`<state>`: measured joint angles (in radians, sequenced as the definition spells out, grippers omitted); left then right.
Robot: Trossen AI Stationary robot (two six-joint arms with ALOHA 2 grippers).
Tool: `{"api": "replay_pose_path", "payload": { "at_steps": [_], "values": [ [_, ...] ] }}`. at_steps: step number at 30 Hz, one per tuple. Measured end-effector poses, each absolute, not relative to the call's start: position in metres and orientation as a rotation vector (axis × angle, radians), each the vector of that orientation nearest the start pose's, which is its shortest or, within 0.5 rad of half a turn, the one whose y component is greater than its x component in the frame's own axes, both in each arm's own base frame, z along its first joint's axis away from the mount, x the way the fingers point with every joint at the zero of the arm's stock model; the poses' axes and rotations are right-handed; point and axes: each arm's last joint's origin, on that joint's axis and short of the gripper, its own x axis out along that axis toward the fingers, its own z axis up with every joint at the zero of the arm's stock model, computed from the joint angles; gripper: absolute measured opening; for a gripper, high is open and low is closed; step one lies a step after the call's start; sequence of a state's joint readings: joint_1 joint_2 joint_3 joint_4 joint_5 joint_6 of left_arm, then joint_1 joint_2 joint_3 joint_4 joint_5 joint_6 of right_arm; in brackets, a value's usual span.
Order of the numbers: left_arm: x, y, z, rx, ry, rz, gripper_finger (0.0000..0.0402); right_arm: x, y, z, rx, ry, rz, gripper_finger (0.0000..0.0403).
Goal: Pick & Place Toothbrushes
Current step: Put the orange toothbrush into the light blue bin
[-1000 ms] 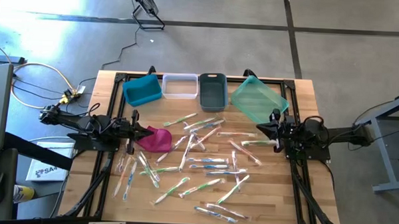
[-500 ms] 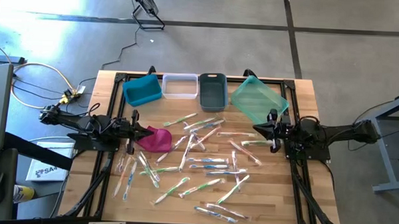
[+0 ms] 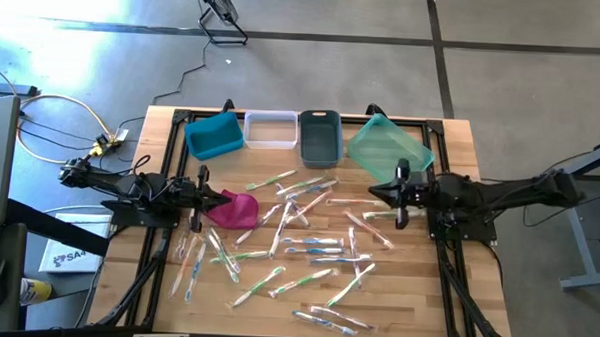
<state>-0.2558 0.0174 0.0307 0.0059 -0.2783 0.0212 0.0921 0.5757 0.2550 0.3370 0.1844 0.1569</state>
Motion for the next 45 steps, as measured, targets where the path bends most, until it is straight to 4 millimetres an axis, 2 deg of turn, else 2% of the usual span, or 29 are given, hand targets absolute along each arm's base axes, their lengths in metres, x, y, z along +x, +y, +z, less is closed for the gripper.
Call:
{"api": "replay_pose_path", "payload": {
  "at_steps": [12,18,27,36,45],
  "values": [
    [0.095,-0.017,0.173,0.016,-0.019,0.023,0.0,0.187,0.01,0.238,0.112,0.376,-0.204,0.0002],
    [0.095,-0.017,0.173,0.016,-0.018,0.023,0.0,0.198,0.011,0.246,0.145,0.476,-0.226,0.0002],
    [0.095,-0.017,0.173,0.016,-0.018,0.023,0.0,0.214,0.012,0.253,0.101,0.652,-0.242,0.0002],
    [0.095,-0.017,0.173,0.016,-0.018,0.023,0.0,0.218,0.009,0.246,0.103,0.713,-0.263,0.0002],
    [0.095,-0.017,0.173,0.016,-0.018,0.023,0.0,0.221,0.001,0.249,0.124,0.663,-0.296,0.0002]
  ]
}}
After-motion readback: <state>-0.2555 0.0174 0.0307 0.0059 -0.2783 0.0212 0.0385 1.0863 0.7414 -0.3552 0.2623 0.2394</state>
